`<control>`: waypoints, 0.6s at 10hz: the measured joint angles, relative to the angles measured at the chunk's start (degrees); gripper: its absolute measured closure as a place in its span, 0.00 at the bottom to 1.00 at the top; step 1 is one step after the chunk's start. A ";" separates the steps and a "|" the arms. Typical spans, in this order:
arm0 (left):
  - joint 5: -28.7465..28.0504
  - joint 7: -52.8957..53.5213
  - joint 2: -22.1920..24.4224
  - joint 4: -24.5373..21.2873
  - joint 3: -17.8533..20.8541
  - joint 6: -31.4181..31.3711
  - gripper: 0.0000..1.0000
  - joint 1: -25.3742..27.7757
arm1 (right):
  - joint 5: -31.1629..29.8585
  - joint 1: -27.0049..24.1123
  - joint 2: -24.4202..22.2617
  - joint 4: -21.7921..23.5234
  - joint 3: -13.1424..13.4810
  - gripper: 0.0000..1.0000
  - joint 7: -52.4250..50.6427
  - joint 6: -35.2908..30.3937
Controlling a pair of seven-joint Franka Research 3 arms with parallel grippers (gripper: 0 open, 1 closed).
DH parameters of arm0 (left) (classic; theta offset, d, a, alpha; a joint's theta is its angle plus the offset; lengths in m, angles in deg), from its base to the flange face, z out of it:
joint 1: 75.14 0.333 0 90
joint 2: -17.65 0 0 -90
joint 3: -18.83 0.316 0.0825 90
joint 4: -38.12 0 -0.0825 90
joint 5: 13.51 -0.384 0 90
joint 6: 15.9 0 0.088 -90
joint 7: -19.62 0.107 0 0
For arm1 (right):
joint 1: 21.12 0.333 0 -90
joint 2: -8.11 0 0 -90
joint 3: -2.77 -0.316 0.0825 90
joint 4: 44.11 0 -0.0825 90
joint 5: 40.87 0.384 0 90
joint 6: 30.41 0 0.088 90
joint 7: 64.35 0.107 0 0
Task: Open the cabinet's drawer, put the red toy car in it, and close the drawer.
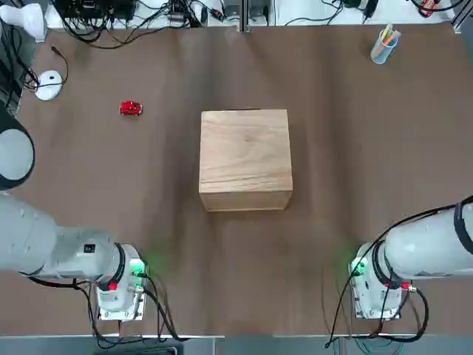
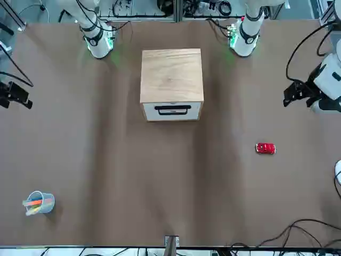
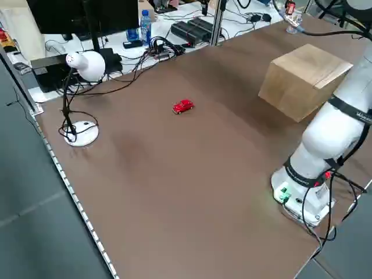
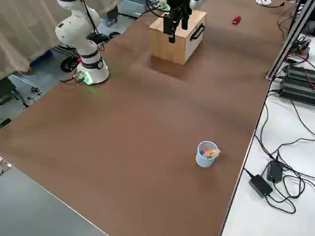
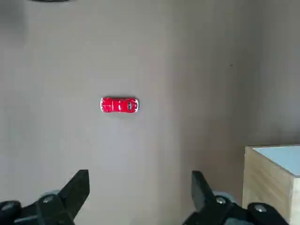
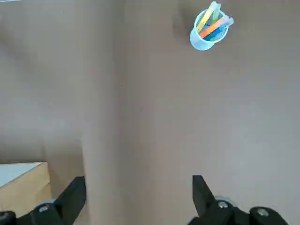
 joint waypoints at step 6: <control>0.00 0.00 -0.07 -0.08 0.01 0.20 0.02 0.01 | 0.00 1.19 0.76 0.33 -0.04 0.00 0.04 0.00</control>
